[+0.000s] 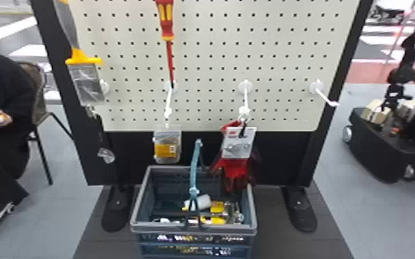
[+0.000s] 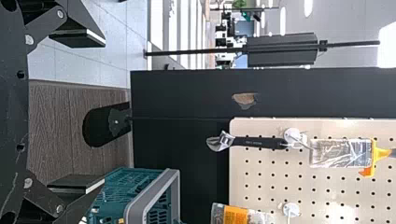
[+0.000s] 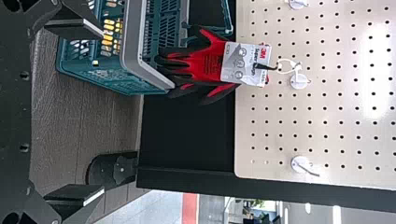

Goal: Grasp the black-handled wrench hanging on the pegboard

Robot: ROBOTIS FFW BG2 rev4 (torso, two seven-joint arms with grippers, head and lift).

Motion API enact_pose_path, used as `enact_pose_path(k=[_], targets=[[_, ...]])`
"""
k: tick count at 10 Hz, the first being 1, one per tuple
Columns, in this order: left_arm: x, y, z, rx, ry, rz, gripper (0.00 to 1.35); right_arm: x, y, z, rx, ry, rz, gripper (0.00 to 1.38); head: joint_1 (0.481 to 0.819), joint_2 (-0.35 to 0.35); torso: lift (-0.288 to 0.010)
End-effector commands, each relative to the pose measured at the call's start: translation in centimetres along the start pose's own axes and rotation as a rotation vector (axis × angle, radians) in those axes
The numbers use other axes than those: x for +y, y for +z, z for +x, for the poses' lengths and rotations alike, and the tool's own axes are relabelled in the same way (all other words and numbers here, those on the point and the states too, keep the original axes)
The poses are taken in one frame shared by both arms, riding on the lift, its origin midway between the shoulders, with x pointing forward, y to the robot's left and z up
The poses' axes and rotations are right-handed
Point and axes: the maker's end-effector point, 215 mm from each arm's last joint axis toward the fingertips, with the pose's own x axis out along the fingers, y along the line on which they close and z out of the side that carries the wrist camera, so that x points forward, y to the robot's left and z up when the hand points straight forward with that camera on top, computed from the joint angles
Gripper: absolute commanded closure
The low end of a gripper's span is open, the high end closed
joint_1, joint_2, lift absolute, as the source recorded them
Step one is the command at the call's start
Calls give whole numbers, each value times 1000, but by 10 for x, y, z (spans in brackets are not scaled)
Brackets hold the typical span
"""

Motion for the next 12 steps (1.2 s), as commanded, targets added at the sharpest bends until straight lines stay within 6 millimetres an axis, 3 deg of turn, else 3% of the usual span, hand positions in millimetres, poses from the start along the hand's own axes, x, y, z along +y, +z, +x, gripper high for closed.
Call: enact_pose_path(k=[1, 5, 7, 9, 12], targets=[[1, -1, -2, 2, 3, -2, 256, 0, -1, 0, 2, 0, 1, 133, 549, 0, -100], [2, -7, -3, 22, 6, -14, 266, 0, -3, -2, 7, 0, 3, 130, 549, 0, -100], [2, -5, 6, 31, -4, -15, 277, 0, -7, -4, 15, 0, 10, 131, 549, 0, -100], [-4, 8, 33, 15, -56, -40, 277, 0, -7, -4, 15, 0, 10, 131, 549, 0, -100], [8, 56, 87, -43, -154, -22, 277, 1, -8, -4, 18, 1, 11, 133, 549, 0, -100]])
